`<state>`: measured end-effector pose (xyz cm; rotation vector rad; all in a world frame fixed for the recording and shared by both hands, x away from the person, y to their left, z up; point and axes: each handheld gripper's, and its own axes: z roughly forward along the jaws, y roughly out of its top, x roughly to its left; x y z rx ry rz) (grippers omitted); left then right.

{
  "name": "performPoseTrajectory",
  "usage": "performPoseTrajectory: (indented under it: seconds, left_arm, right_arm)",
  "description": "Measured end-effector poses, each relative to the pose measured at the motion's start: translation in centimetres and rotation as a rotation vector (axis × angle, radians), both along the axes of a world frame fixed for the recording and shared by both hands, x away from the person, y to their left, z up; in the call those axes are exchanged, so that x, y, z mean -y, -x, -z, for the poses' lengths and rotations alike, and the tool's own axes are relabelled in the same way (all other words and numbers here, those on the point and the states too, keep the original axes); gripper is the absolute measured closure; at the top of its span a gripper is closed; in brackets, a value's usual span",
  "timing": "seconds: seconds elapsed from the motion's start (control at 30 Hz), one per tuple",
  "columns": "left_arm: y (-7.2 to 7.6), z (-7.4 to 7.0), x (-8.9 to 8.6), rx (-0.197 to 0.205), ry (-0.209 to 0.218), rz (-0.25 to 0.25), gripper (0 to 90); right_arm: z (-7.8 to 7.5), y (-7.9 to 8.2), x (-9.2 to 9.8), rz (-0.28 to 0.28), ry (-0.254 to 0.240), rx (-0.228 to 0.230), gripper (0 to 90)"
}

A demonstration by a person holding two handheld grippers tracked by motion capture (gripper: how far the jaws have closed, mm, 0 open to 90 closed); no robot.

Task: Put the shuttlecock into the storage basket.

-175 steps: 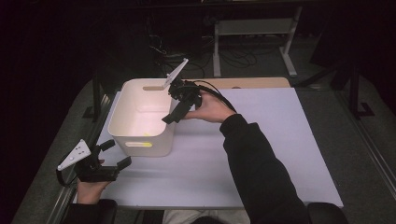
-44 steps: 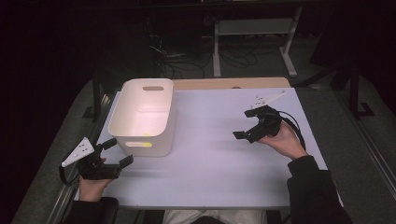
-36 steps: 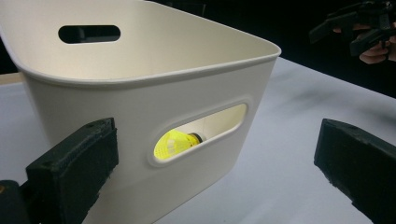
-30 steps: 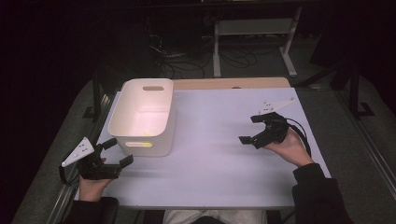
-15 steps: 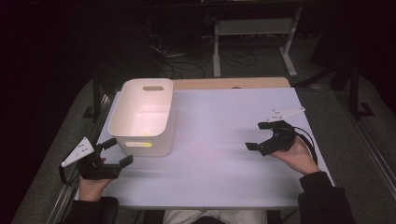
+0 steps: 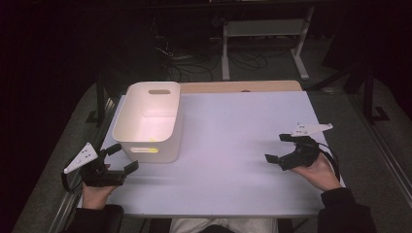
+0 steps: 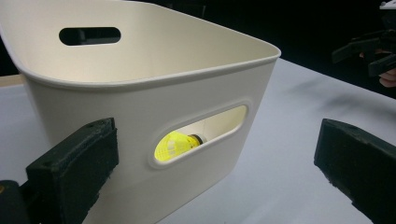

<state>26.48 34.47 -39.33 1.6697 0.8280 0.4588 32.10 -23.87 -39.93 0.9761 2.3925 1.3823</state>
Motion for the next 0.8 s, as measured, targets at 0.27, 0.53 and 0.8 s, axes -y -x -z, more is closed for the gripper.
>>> performPoseTrajectory:
  seconds: [0.27, 0.53, 0.8]
  left_arm:
    - [0.0, 0.0, 0.0, 0.000, 0.000, -0.001, 0.0]
    - [0.0, 0.0, 0.0, 0.000, -0.001, -0.001, 0.0]
    - [0.0, 0.0, 0.0, 0.000, 0.000, -0.001, 0.0]
  right_arm:
    - [0.9, 1.2, 1.3, 0.035, -0.020, 0.011, 0.0]
    - [1.6, 2.1, 2.1, 0.060, -0.017, 0.025, 0.0]
    - [2.1, 3.0, 2.7, 0.082, -0.025, 0.038, 0.0]
